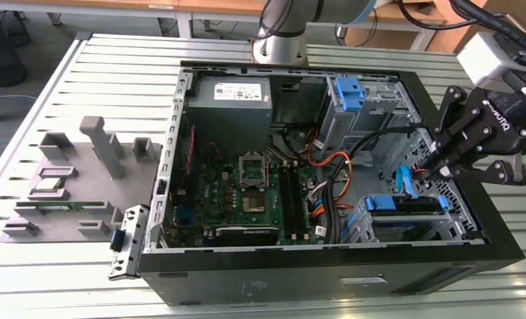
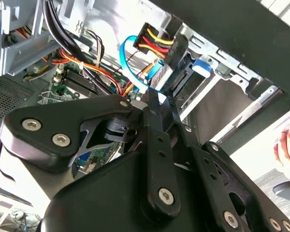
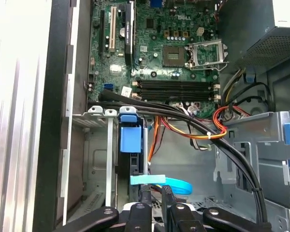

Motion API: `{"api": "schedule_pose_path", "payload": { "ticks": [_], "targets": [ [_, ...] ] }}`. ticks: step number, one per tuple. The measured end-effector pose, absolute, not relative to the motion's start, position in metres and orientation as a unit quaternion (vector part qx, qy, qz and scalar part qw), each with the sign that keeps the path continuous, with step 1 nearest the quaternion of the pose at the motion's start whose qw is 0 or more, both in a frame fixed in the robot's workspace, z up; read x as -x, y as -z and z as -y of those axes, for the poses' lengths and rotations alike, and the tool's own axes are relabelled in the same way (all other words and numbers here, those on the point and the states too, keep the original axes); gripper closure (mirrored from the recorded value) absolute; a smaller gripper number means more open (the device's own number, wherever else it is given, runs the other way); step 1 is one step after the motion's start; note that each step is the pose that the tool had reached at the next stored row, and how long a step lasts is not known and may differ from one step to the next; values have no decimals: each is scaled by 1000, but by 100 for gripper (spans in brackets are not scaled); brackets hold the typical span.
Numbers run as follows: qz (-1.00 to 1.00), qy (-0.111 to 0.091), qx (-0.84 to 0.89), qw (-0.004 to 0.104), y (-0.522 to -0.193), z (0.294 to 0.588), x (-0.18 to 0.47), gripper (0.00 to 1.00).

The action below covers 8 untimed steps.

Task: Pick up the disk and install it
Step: 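Insert the second disk wire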

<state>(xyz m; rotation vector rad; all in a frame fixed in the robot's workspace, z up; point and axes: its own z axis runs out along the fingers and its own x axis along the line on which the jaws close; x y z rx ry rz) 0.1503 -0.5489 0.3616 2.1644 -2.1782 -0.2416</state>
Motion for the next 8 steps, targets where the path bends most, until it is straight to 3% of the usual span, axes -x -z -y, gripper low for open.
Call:
{"api": "schedule_pose_path", "payload": {
  "ticks": [8],
  "targets": [
    [707, 83, -702, 35, -361, 545, -169, 76]
  ]
}}
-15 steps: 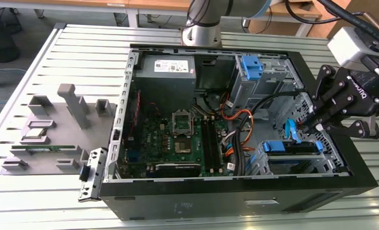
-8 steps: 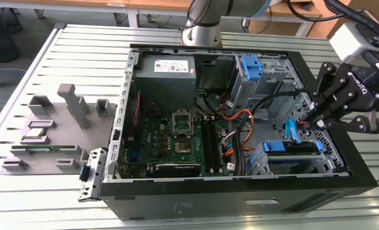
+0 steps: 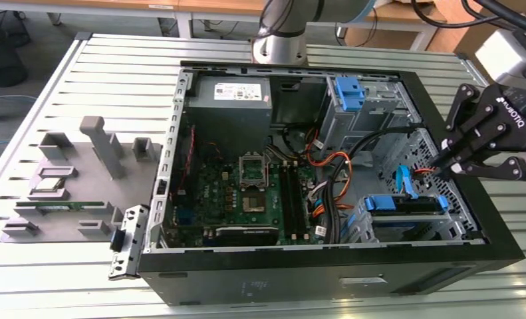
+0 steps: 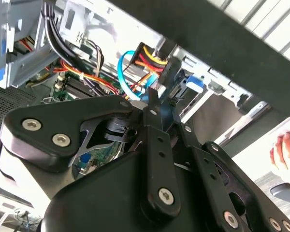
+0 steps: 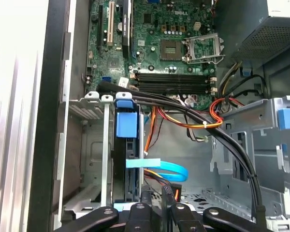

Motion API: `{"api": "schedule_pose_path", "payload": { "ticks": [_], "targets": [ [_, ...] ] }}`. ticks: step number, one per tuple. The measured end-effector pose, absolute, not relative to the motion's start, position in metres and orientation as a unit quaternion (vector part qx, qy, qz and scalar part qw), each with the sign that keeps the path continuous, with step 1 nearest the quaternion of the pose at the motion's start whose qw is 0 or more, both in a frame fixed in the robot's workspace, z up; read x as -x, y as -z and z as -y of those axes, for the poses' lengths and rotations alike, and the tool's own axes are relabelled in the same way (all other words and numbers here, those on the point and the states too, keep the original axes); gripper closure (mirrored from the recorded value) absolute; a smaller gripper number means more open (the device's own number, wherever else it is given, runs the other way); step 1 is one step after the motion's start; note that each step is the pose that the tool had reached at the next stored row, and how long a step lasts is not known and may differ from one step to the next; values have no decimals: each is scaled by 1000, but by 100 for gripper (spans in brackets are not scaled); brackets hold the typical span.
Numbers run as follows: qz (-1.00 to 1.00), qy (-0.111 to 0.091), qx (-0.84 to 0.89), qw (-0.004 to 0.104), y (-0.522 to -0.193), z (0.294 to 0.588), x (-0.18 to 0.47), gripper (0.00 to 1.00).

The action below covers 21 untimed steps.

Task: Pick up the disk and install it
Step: 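Insert the second disk wire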

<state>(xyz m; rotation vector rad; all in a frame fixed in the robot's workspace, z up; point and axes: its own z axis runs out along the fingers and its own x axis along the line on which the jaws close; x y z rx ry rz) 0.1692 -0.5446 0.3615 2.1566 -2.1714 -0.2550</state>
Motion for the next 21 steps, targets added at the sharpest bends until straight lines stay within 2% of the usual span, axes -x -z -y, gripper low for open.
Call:
{"api": "schedule_pose_path", "payload": {
  "ticks": [12, 21],
  "targets": [
    [706, 90, -701, 44, -360, 542, -192, 76],
    [707, 88, -699, 60, -355, 541, -196, 76]
  ]
}}
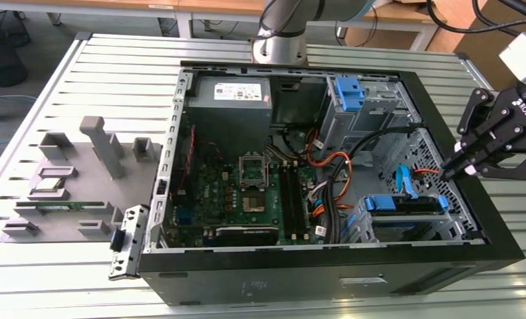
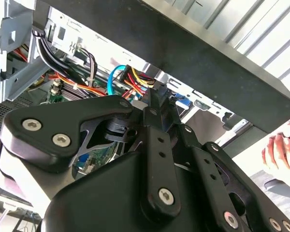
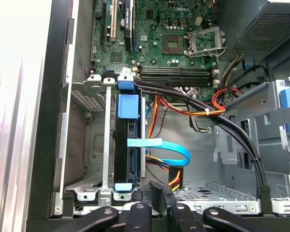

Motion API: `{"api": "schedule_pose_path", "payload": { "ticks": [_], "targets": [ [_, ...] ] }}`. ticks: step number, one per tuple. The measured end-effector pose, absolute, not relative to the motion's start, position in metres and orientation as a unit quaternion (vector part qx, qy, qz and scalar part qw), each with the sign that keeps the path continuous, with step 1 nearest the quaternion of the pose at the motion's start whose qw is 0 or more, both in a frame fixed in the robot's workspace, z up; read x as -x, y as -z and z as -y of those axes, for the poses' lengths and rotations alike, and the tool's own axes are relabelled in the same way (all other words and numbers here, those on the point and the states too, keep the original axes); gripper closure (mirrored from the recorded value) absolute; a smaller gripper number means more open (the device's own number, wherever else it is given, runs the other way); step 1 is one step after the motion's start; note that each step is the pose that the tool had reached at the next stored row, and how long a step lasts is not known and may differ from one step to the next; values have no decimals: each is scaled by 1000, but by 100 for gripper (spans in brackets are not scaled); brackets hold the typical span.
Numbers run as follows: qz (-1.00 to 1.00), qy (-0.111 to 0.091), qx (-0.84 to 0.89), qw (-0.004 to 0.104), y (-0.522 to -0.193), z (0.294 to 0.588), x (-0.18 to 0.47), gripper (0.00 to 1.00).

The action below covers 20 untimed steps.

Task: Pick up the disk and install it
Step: 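Insert the second disk wire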

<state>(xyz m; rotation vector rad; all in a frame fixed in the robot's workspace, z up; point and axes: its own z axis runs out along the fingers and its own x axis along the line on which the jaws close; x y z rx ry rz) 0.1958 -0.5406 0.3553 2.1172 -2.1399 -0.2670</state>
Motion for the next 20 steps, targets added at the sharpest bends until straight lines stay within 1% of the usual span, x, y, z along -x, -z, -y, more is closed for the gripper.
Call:
{"api": "schedule_pose_path", "payload": {
  "ticks": [8, 12, 14, 17, 20],
  "targets": [
    [706, 95, -698, 70, -351, 537, -201, 76],
    [706, 96, -697, 80, -349, 536, -203, 76],
    [706, 97, -697, 82, -349, 536, -203, 76],
    [706, 99, -696, 88, -348, 536, -203, 76],
    [706, 99, -696, 88, -348, 536, -203, 76]
  ]
}}
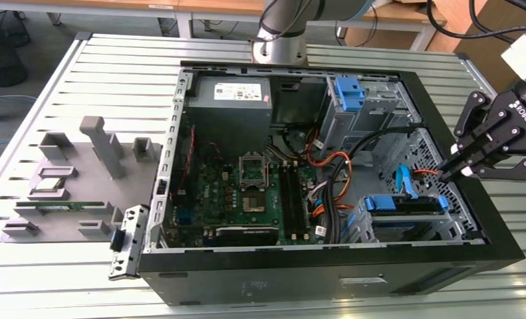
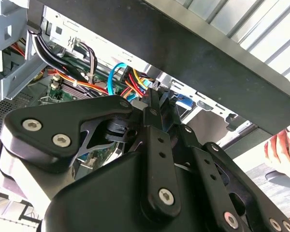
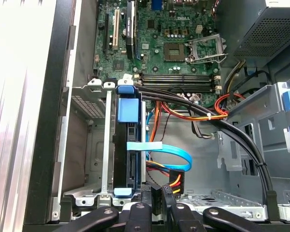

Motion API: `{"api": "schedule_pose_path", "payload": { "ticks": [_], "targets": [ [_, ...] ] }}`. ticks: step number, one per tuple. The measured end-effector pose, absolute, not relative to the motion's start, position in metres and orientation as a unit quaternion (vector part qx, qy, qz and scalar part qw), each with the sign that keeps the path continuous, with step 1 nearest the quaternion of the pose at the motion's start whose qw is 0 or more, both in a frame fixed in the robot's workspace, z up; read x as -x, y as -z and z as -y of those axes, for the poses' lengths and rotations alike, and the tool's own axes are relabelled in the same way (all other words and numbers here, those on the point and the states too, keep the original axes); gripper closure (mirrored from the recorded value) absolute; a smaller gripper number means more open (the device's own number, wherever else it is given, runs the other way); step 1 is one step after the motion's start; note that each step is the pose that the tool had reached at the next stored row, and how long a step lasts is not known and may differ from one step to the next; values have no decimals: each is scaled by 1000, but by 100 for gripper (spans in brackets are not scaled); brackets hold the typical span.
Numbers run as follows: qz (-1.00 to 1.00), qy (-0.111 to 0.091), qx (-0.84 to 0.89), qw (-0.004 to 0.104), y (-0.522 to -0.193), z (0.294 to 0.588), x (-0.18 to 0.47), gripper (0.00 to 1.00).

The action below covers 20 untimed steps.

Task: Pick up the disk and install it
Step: 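Insert the second disk wire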

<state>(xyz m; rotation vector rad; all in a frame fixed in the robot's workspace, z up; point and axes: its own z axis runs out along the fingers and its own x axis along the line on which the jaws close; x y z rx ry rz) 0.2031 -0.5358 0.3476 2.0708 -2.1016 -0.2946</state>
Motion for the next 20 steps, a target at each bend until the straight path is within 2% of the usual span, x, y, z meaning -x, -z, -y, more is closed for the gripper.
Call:
{"api": "schedule_pose_path", "payload": {
  "ticks": [20],
  "targets": [
    [706, 97, -695, 90, -348, 535, -203, 76]
  ]
}}
